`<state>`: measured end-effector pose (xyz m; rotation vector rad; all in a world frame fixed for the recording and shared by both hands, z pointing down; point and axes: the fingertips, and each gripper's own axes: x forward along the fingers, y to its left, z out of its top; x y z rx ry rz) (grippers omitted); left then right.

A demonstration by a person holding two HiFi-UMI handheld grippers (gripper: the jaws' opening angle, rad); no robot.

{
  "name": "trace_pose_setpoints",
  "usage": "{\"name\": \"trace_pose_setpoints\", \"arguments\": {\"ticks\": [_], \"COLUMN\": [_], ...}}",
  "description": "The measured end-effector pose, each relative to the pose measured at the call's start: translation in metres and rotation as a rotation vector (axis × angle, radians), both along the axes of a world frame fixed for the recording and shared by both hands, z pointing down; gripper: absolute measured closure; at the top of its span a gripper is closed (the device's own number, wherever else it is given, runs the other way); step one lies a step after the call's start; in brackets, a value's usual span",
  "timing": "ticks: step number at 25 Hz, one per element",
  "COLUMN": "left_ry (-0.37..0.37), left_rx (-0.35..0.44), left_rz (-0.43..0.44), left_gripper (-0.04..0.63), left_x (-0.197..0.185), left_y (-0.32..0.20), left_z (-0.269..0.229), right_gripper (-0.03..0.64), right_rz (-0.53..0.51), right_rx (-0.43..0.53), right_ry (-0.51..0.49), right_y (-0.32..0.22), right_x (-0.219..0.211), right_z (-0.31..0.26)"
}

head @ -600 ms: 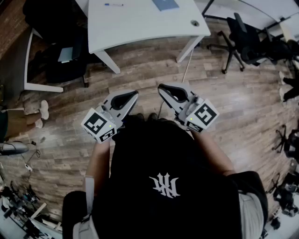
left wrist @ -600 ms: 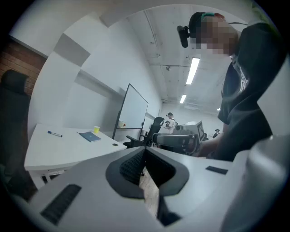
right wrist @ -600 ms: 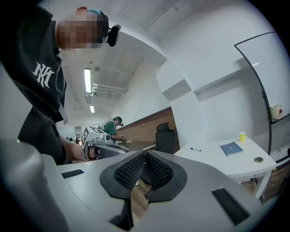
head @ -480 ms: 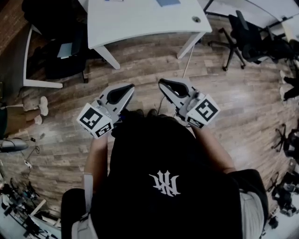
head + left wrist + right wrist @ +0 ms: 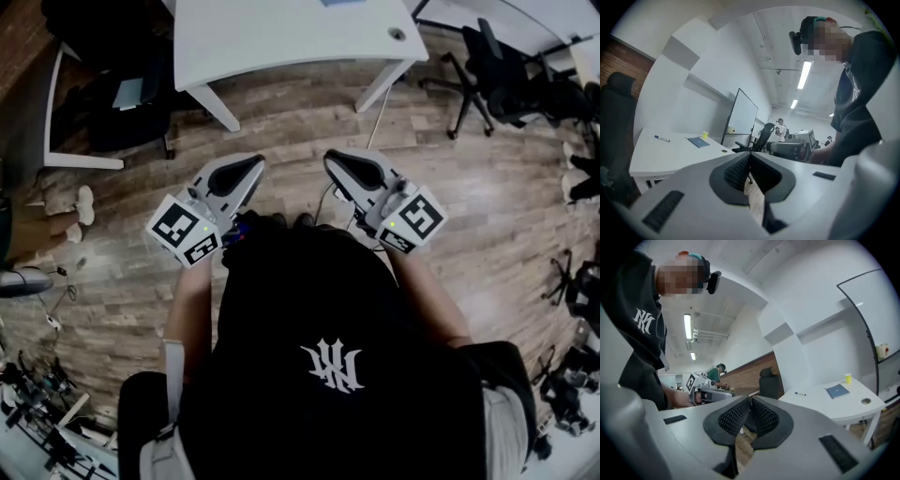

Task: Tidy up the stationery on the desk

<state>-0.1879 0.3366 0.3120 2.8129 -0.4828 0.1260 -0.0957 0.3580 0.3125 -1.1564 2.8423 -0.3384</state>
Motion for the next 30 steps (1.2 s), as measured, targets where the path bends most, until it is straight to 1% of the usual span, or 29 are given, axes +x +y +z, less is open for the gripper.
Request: {"name": "trace_pose_setpoints", "arguments": {"ticks": [2,7,17,23,30], "left_ry": [0.002,0.005,-0.003,-0.004,-0.023], "left_rx": [-0.002,-0.003,-0.009,-0.005,-0.009], "left_rz": [0.006,0.008,0.003,-0.006,-0.004], "left_gripper": [0.592,0.592,0.592,0.592,0.592], "left_x": [0.003,0.006,0.014,0.020,0.024], "left_y": [0.001,0.000,-0.001,-0.001,0.003], "left_z": [0.001,0.000,0.003,0.001,0.002], "right_gripper": [0.568,0.568,0.568,0.568,0.568], "right_rz": [-0.002,-0.015,-0.001,0.032,0.075], "right_rx": [-0.002,-0.013,-0.023,-0.023,-0.028], "right_ry": [-0.017,-0.008,-0.021,-0.035,-0.055], "right_y": [0.001,0.001,-0.003,-0.006,-0.009], "right_x": [0.002,0.003,0.015,0.031,0.050], "right_z": [0.000,0.003,0.005,0.007,0.012]}}
